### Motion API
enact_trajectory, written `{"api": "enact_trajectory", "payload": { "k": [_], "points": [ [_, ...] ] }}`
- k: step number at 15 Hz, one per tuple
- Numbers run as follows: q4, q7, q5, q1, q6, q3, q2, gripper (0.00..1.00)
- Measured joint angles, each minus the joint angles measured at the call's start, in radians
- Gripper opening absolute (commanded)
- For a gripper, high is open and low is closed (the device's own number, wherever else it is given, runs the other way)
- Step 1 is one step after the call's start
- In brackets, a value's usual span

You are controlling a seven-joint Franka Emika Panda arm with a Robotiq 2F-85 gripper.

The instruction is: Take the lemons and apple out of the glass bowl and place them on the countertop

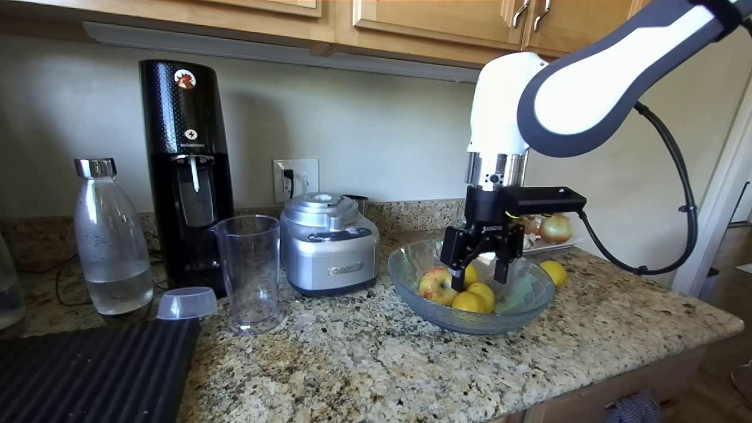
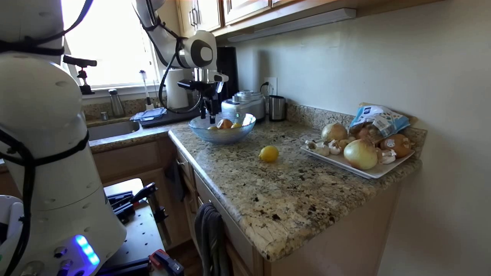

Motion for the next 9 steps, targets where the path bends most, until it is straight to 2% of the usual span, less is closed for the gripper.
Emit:
{"api": "enact_trajectory", "payload": {
  "k": [5,9],
  "points": [
    [0.0,0.222,-0.002,0.02,0.097,-0.023,0.027,1.0],
    [-0.008,0.353,-0.049,0.041,0.098,-0.053,0.034,1.0]
  ]
}}
